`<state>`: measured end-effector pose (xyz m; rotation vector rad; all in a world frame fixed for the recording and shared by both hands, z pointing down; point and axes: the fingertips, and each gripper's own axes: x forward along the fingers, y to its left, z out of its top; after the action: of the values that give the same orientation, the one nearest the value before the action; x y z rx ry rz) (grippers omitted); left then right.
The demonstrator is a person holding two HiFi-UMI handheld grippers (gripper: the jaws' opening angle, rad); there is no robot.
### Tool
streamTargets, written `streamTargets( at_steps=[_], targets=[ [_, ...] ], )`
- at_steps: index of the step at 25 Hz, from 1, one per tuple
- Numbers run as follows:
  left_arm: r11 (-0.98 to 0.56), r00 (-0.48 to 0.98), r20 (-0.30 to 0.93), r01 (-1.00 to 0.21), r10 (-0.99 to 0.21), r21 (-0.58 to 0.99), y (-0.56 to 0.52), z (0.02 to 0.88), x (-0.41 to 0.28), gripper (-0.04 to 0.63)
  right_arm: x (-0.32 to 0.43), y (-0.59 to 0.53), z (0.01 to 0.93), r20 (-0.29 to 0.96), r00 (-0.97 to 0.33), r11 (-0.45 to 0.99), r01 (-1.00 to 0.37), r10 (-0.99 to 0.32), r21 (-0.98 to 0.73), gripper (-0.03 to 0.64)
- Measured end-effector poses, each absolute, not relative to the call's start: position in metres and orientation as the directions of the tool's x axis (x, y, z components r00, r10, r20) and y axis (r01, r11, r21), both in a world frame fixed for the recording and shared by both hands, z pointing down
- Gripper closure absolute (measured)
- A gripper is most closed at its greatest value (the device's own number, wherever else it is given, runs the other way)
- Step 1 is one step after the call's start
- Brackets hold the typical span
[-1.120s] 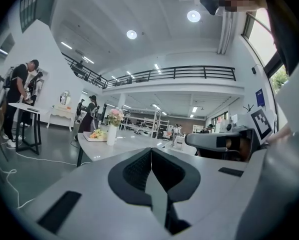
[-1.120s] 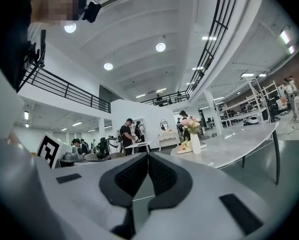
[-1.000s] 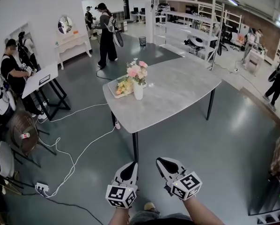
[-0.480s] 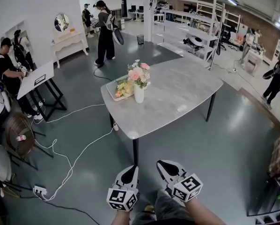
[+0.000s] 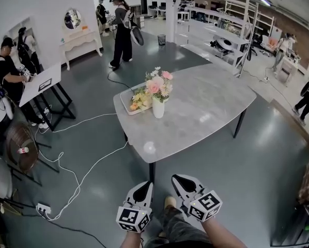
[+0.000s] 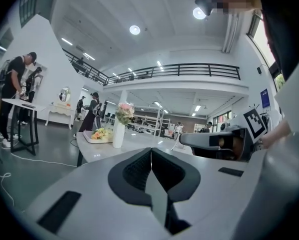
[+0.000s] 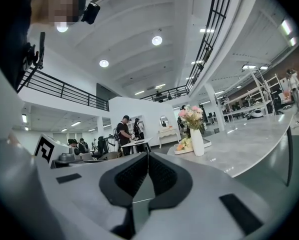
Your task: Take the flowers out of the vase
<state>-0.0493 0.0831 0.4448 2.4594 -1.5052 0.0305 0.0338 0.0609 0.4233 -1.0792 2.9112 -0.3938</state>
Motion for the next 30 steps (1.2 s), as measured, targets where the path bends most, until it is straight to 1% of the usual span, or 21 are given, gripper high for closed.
streamTargets(
  at_steps=[11,30],
  targets=[
    [-0.476,0.514,0.149,-0.849,-0.845,0.229,-0.017,0.464,-0.037,0.580,0.025,-0.033,0.441,0.100,-0.775,0.742,-0.628,-0.624,-0.232,0.596],
    [-0.474,0.508,0.133,-0.852,-0.851,0.222,-0.144,0.482,-0.036,0.578,0.025,-0.154,0.450,0.079,-0.777,0.748,-0.624,-0.625,-0.228,0.595]
  ],
)
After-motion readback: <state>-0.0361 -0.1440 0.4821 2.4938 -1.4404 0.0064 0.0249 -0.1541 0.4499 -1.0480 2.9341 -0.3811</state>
